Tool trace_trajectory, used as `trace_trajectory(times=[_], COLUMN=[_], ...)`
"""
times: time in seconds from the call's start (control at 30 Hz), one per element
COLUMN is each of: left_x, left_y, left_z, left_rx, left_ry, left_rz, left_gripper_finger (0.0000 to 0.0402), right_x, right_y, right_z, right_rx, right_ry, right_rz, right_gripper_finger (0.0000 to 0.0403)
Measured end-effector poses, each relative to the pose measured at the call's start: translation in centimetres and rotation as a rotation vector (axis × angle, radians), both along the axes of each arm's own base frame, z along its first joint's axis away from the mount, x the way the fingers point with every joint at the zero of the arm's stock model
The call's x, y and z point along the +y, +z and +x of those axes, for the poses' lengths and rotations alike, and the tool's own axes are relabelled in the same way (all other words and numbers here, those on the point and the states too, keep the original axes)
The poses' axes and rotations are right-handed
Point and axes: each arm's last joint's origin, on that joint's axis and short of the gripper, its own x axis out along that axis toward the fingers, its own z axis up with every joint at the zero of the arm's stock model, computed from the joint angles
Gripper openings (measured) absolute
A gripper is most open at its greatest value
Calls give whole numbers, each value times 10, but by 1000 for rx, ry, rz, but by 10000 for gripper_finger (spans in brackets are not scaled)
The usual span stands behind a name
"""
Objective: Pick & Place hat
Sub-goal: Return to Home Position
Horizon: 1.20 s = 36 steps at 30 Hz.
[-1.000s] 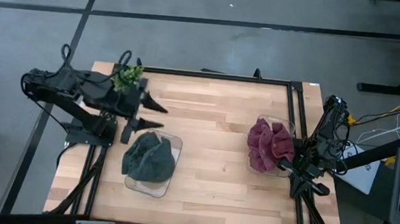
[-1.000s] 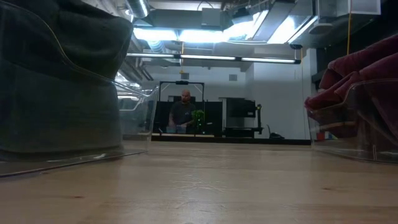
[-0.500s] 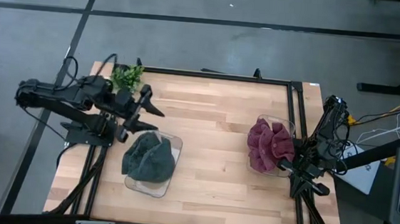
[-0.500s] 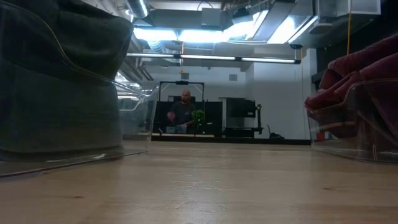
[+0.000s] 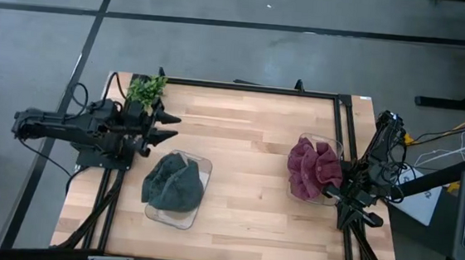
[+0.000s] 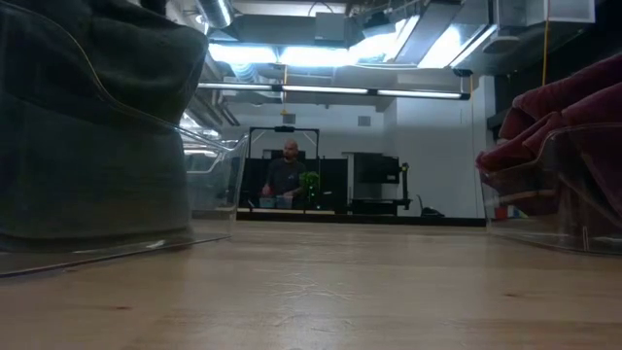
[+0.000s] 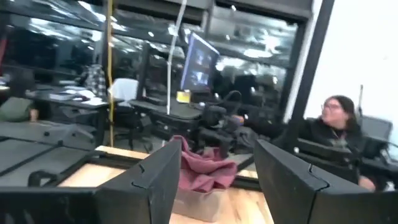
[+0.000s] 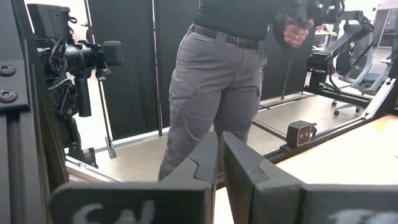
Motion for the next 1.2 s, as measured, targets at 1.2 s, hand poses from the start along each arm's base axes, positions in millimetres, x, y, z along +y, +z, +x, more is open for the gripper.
trace_trajectory(times=[1.2], left_x=[25], left_y=[-109], left_z=[-40], left_rx=[-12], left_ry=[471], left_rz=[163], left_gripper_finger=[198], right_x=[0], right_y=[0], right_z=[0], right_rx=[0], right_ry=[0], right_rz=[0], right_gripper_finger=[24])
